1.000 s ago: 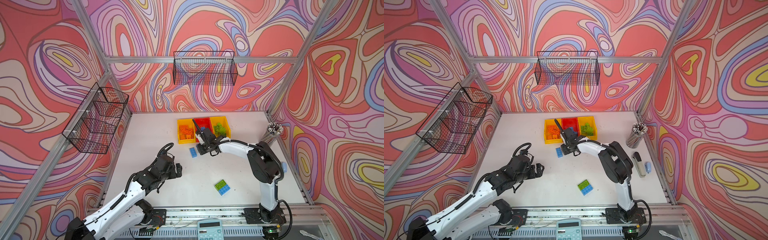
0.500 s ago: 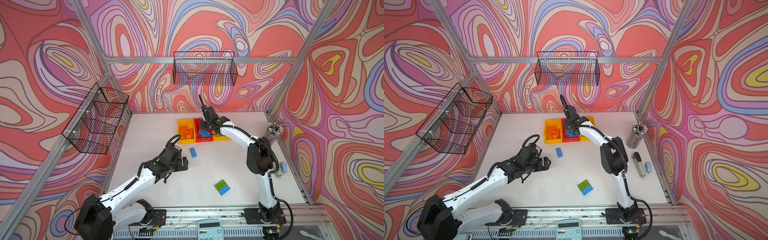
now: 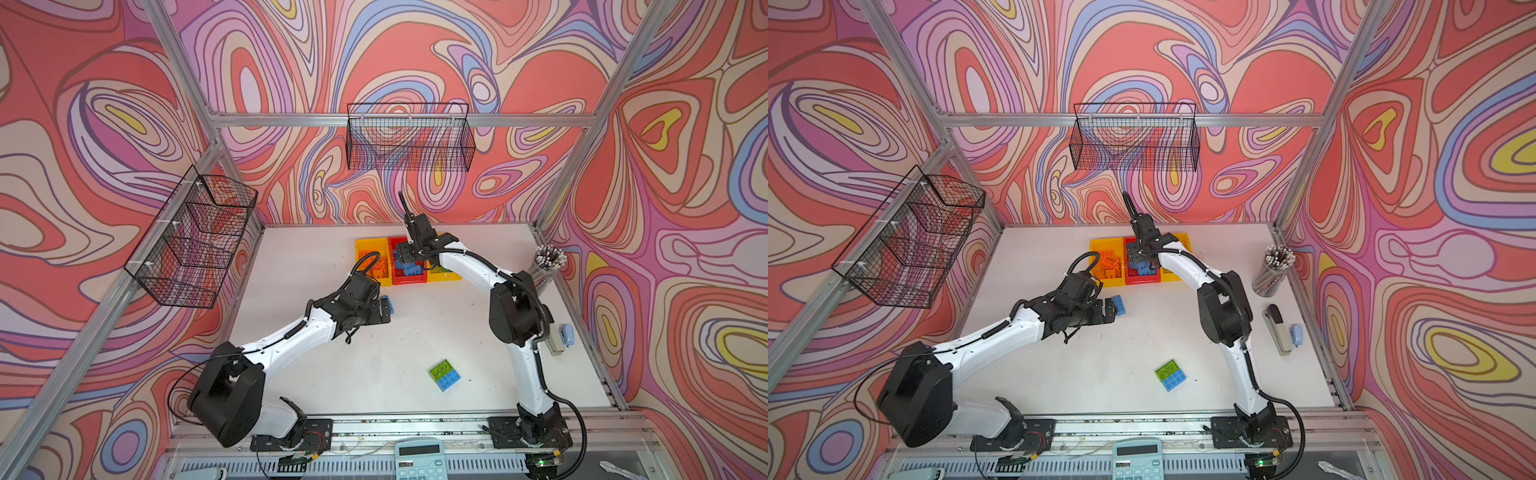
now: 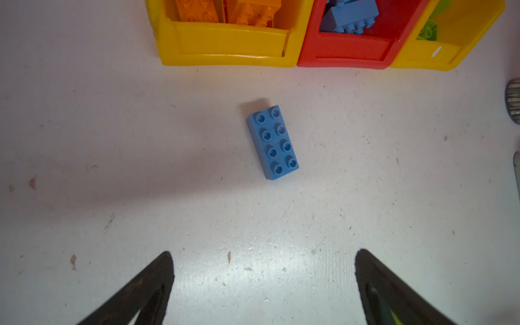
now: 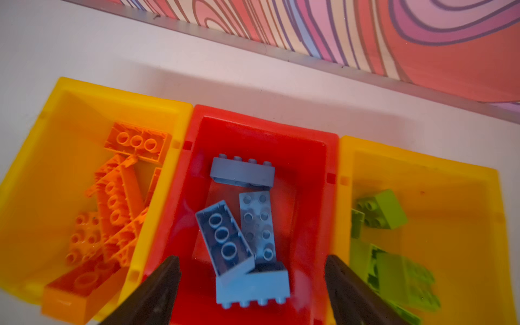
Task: Sort the legos into containers by color
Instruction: Place the lego in the container, then pick up the lego from the center of the table.
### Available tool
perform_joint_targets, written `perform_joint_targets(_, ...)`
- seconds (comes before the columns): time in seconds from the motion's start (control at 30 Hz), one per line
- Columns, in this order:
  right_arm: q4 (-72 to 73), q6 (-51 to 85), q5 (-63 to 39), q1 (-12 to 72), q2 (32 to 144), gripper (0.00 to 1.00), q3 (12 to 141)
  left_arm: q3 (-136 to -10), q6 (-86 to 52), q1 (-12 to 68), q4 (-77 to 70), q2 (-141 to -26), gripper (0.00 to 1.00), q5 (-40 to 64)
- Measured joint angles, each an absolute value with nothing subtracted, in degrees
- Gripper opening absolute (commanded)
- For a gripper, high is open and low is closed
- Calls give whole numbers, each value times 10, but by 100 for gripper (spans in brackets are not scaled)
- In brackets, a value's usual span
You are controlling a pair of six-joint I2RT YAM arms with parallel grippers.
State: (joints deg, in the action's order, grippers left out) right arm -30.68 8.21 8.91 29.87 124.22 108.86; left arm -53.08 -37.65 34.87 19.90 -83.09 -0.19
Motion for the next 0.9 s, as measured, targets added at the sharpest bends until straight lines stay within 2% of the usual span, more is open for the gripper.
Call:
perform_joint_targets(0.2, -272, 89, 80, 299, 1104, 87, 979, -569, -377, 350, 189, -907, 100, 11)
perform_joint_targets(0.37, -246, 104, 72, 299, 999, 87, 838, -613, -377, 356, 187, -973, 100, 12)
perform_joint_targets(0.53, -245, 116, 72, 299, 922, 87, 724, -653, -376, 361, 190, -1030, 94, -6)
perform_joint_targets(0.73, -246, 124, 74, 299, 843, 87, 656, -702, -370, 361, 210, -1085, 77, -34)
perform_joint_targets(0.9, -244, 130, 74, 299, 803, 88, 627, -714, -364, 361, 223, -1109, 58, -48)
